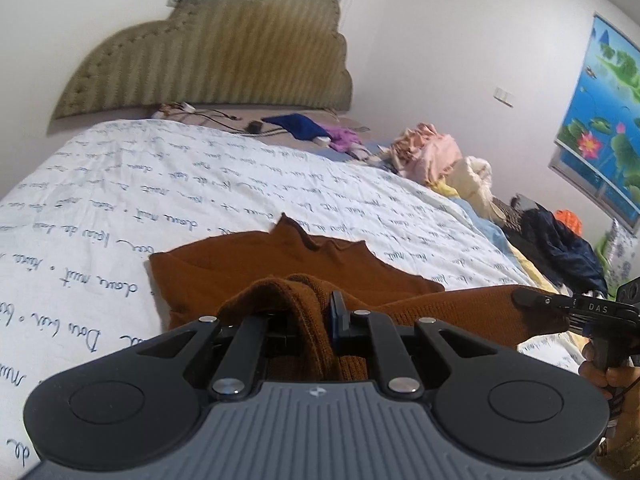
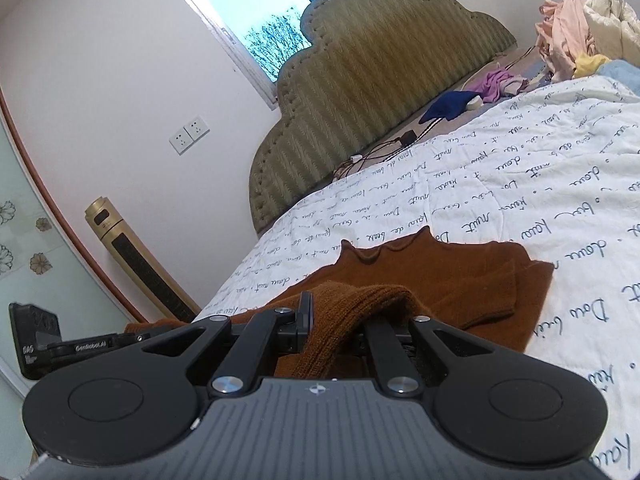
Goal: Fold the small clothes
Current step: 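Carry the held hem over the sweater body and lower it with both tools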
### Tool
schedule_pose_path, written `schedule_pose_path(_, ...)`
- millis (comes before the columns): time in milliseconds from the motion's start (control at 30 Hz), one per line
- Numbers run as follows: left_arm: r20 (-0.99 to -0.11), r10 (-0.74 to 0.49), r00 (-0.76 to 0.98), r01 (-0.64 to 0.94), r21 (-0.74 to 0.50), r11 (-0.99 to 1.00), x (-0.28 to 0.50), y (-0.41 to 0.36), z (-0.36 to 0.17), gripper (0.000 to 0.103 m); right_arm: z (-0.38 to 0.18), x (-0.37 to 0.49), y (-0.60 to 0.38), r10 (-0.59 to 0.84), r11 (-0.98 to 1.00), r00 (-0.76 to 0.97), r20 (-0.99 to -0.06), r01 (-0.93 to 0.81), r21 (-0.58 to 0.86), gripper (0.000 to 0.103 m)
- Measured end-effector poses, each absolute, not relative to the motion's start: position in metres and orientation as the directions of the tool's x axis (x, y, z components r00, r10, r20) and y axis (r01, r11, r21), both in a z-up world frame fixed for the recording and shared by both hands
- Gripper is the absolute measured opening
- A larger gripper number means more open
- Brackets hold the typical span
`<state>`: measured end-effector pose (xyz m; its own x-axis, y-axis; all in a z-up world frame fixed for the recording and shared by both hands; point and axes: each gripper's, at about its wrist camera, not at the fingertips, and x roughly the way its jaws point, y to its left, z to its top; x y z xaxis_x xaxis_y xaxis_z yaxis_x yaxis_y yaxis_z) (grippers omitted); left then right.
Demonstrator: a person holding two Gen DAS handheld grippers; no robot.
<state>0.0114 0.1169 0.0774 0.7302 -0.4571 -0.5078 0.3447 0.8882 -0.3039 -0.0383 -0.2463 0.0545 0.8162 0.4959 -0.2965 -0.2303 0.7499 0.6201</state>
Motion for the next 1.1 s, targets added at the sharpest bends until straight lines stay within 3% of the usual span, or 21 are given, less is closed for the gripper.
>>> schedule_pose_path(167,-0.484,-0.456,0.747,0.344,-0.305,0.888,-0.004,0.125,0.080,0.012,0.057,-0.037,-0.241,0.514,0.745,0.811,-0.279,-0.261,0.614,0.011)
schedule_pose_path(367,-0.531,-0.453,0.716,0.328,-0.317,0.890,0.034,0.124,0.070,0.012,0.052,-0.010,-0.239,0.500,0.752,0.811,-0.303,-0.234,0.616,0.011)
schedule_pose_path(867,-0.712,-0.454,0.535,0.185,-0.426,0.886,0.180,0.111,-0.007,0.012,-0.019,0.085,-0.257,0.431,0.711,0.792,-0.432,-0.003,0.704,0.011)
schedule_pose_path(1100,-0.708,-0.486,0.512,0.110,-0.507,0.855,0.190,0.130,-0.026,0.013,-0.044,0.099,-0.254,0.430,0.721,0.757,-0.492,0.040,0.692,0.011)
